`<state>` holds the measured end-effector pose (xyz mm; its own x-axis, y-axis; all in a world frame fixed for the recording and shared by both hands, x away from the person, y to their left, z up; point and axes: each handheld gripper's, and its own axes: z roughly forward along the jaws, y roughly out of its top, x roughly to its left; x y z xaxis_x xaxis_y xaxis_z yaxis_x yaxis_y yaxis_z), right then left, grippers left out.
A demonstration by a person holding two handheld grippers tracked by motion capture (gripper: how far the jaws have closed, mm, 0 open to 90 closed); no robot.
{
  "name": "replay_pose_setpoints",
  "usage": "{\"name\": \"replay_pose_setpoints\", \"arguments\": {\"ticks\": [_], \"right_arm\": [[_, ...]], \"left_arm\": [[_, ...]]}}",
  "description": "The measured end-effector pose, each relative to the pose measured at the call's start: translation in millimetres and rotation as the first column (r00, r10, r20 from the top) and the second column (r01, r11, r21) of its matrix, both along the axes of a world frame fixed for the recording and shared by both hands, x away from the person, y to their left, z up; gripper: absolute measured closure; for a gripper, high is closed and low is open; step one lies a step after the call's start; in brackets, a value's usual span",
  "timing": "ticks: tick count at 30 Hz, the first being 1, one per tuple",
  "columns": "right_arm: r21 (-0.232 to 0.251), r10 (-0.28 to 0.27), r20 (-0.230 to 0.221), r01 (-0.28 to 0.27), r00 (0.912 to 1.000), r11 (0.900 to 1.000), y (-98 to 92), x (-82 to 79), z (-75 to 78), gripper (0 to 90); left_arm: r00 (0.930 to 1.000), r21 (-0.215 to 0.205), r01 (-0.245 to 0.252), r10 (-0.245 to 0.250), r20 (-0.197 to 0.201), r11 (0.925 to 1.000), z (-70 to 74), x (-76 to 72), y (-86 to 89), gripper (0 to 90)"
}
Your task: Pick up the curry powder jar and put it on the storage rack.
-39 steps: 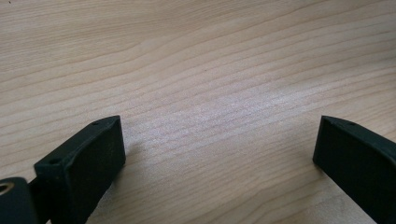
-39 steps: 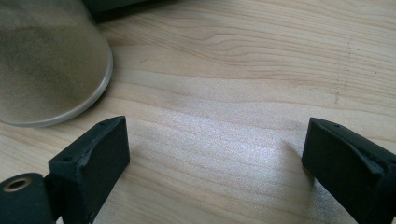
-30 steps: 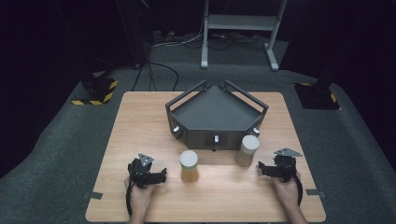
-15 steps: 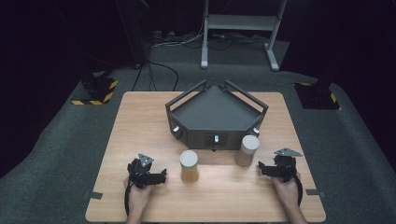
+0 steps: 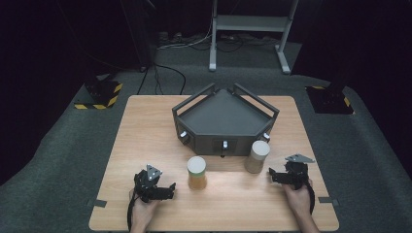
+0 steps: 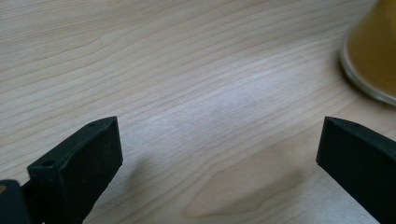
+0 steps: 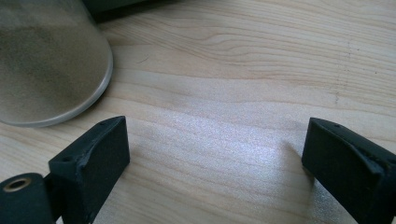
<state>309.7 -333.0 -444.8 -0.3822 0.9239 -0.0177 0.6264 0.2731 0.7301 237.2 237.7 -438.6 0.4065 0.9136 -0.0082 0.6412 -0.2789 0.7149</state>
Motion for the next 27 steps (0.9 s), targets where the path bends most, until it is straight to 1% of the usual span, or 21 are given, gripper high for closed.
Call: {"name": "replay_pose_setpoints", "arguments": {"ticks": [5,9,10,14,15,17,23,24,25,27], "right_arm": [[0.000,0.000,0.000,0.000,1.0000,1.000,0.0,0.0,0.0,7.2],[0.000,0.000,0.000,0.000,1.0000,1.000,0.0,0.0,0.0,7.2],[0.000,0.000,0.000,0.000,1.0000,1.000,0.0,0.0,0.0,7.2],[0.000,0.000,0.000,0.000,1.0000,1.000,0.0,0.0,0.0,7.2],[0.000,0.000,0.000,0.000,1.0000,1.000,0.0,0.0,0.0,7.2],[0.000,0.000,0.000,0.000,1.0000,1.000,0.0,0.0,0.0,7.2],[0.000,0.000,0.000,0.000,1.0000,1.000,0.0,0.0,0.0,7.2],[0.000,0.000,0.000,0.000,1.0000,1.000,0.0,0.0,0.0,7.2],[0.000,0.000,0.000,0.000,1.0000,1.000,0.0,0.0,0.0,7.2],[0.000,0.000,0.000,0.000,1.0000,1.000,0.0,0.0,0.0,7.2]], "left_arm": [[0.9984,-0.014,0.056,-0.056,-0.005,0.9983,1.5,-0.6,-2.3,0.5],[0.9939,-0.018,0.110,-0.110,-0.006,0.9938,2.8,-1.7,-7.4,0.7],[0.9939,-0.018,0.110,-0.110,-0.006,0.9938,2.8,-1.7,-7.4,0.7],[0.9890,-0.019,0.148,-0.148,-0.003,0.9888,3.9,-2.7,-13.7,1.0],[0.9890,-0.019,0.148,-0.148,-0.003,0.9888,3.9,-2.7,-13.7,1.0],[0.9867,-0.030,0.163,-0.163,-0.001,0.9862,4.0,-2.1,-15.3,1.0],[0.9806,-0.043,0.196,-0.196,0.005,0.9797,4.7,0.5,-21.5,1.2],[0.9806,-0.043,0.196,-0.196,0.005,0.9797,4.7,0.5,-21.5,1.2],[0.9787,-0.048,0.205,-0.205,0.005,0.9776,4.7,2.0,-22.4,1.2],[0.9772,-0.060,0.212,-0.212,0.007,0.9754,4.2,3.3,-23.1,1.2]]}}
